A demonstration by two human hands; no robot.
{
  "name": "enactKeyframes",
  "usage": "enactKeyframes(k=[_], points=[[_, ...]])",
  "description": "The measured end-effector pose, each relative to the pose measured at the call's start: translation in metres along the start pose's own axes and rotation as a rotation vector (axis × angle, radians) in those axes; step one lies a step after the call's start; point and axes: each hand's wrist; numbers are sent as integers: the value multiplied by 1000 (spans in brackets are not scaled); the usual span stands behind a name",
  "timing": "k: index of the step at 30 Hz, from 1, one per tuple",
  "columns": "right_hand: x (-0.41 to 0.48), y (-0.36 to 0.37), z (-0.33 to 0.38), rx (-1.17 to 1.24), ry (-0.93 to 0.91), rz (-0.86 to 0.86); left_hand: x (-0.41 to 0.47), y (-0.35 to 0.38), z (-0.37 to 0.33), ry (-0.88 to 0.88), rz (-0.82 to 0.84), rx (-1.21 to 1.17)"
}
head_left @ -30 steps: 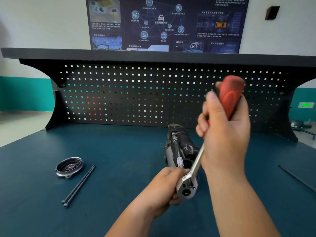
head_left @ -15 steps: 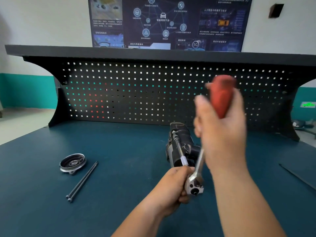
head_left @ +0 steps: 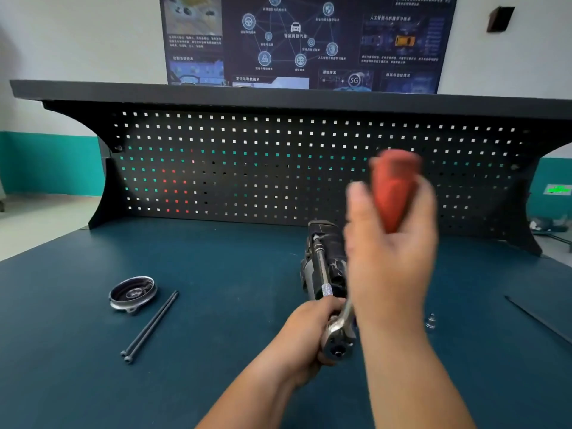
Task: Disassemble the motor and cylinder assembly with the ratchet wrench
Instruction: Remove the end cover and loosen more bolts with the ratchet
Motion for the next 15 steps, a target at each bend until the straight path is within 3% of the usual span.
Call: enactKeyframes(k=[4, 7, 9, 12, 15], points=[[7, -32, -6, 367, 218, -442, -7, 3, -13, -30, -9, -164], [4, -46, -13, 428, 309, -589, -8, 4, -15, -18, 39, -232], [5, -43, -12, 398, 282, -519, -7, 4, -11, -32, 23, -197], [10, -27, -3, 305, 174, -283, -3, 5, -6, -42, -11, -134], [7, -5, 5, 73, -11, -70, -2, 5, -8, -11, -30, -87]])
Point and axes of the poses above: each hand's wrist, its own x-axis towards the middle knuckle, its own y-axis out of the palm, z = x × y, and after that the axes turned 3 degrees about z, right-handed
